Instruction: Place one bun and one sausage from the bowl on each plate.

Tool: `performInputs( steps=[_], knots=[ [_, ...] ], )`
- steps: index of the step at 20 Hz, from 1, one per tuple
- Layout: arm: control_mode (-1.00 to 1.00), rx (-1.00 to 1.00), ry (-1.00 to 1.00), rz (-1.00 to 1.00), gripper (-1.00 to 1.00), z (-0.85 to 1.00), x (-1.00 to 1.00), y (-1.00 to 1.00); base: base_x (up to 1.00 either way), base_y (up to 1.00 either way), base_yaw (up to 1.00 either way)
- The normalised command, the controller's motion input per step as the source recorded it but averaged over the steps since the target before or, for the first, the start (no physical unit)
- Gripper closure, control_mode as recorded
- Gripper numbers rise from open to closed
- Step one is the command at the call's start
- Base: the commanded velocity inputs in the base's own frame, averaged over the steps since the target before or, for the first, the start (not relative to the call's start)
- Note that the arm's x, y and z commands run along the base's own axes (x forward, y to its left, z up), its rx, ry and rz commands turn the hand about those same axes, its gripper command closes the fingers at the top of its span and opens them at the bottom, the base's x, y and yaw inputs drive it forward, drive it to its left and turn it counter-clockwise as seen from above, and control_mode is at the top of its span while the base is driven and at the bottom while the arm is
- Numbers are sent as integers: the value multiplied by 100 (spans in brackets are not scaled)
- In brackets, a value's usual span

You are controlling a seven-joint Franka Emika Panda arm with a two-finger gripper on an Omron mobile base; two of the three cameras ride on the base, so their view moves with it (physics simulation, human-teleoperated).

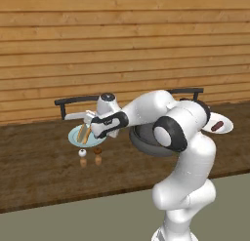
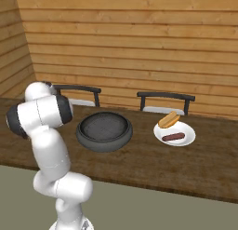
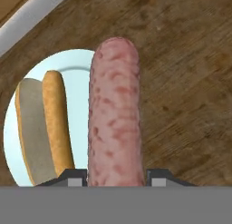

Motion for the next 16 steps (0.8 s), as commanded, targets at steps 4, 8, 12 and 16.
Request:
performInputs(
  steps=[4, 8, 12, 16],
  knots=[
    [-100, 0, 0, -10, 100, -31, 43, 4, 0, 0, 0],
    [-100, 0, 0, -6, 100, -39, 12, 0, 0, 0, 0],
    [-100, 0, 0, -4, -100, -28, 18, 0, 0, 0, 0],
    [-100, 0, 0, 0, -100, -3, 13, 0, 0, 0, 0]
  ],
)
